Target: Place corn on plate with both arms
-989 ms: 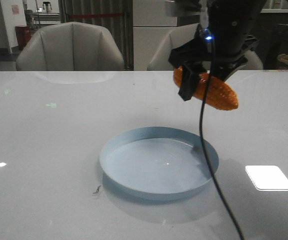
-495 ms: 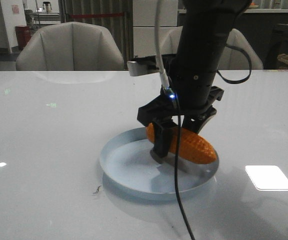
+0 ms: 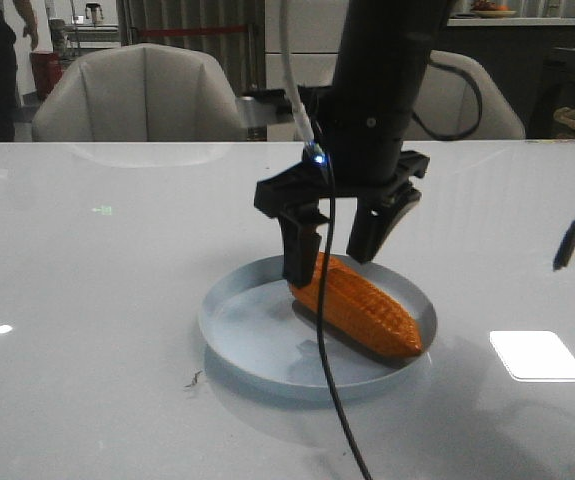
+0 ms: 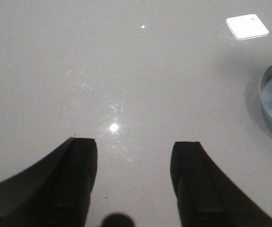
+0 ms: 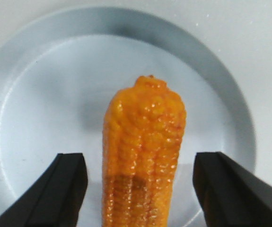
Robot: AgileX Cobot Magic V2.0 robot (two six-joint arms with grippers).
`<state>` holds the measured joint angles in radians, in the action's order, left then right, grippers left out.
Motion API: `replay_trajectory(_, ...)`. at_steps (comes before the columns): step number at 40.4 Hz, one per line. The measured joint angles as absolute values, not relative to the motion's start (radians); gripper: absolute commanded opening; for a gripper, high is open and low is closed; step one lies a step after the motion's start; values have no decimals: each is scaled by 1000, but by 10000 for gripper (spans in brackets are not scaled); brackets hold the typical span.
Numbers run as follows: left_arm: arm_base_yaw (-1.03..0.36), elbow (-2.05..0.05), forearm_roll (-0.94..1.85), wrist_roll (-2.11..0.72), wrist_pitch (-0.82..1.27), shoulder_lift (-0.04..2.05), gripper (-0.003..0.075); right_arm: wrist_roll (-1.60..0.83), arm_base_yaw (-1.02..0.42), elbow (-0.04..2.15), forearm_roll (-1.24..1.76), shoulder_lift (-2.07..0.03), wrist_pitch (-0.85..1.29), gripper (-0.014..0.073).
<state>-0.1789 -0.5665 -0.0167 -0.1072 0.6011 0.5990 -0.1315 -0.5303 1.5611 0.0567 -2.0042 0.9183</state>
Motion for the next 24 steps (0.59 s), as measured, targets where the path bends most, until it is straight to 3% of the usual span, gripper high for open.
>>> replay_trajectory(12,-179,-566,-21,-107,585,599,418,-116,-498,1865,-22,-1954,1084,581)
replay_trajectory(24,-179,-566,-21,-107,532,599,418,-55,-312,1976,-29,-1673,1183,581)
